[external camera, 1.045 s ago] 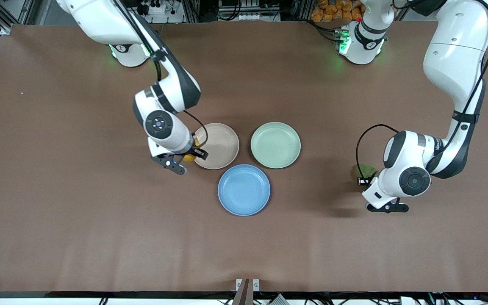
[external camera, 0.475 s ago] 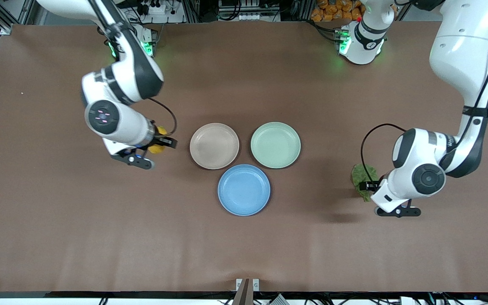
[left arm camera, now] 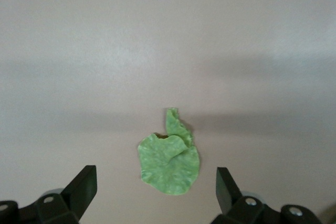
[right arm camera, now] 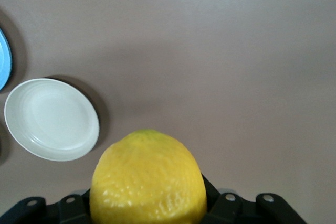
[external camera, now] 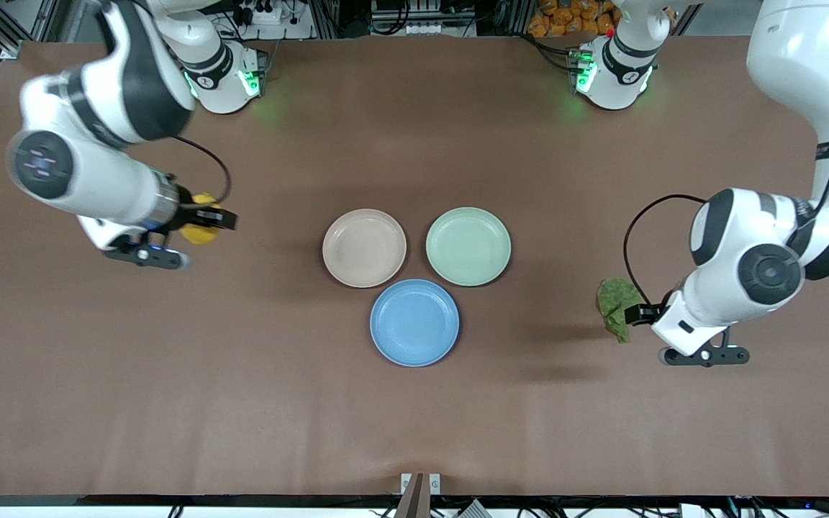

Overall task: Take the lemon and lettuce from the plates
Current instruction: 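Carry the lettuce aside with the left gripper while the right gripper lifts the lemon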

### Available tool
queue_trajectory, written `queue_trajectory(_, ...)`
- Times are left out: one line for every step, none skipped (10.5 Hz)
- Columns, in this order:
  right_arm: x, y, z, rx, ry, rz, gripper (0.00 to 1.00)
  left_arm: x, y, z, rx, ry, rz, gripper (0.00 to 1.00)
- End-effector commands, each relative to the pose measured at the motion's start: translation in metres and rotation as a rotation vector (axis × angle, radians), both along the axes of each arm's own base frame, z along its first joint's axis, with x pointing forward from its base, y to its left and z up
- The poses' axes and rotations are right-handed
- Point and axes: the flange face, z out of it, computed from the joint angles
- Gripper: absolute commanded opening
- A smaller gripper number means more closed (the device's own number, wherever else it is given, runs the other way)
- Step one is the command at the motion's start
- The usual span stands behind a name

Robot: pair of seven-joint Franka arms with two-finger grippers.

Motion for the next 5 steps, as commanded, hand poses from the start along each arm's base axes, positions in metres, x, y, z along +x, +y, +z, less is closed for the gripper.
queue_trajectory(-0.012, -0.046, 0.035, -0.006, -0.020, 0.073, 0.39, -0.006, -0.002, 0.059, -0.045, -0.053, 0.022, 1.00)
queue_trajectory(-0.014, -0.053, 0.039, -0.027, -0.024, 0.100, 0.39, -0.008, -0.001, 0.075, -0.041, -0.072, 0.023, 1.00)
queue_trajectory(-0.014, -0.060, 0.043, -0.028, -0.032, 0.147, 0.39, -0.010, -0.001, 0.084, -0.040, -0.084, 0.023, 1.00)
queue_trajectory(-0.014, -0.067, 0.045, -0.020, -0.035, 0.175, 0.39, -0.015, -0.003, 0.097, -0.034, -0.088, 0.022, 1.00)
queue_trajectory(-0.014, -0.081, 0.050, -0.012, -0.043, 0.188, 0.39, -0.018, -0.002, 0.106, -0.027, -0.087, 0.023, 1.00)
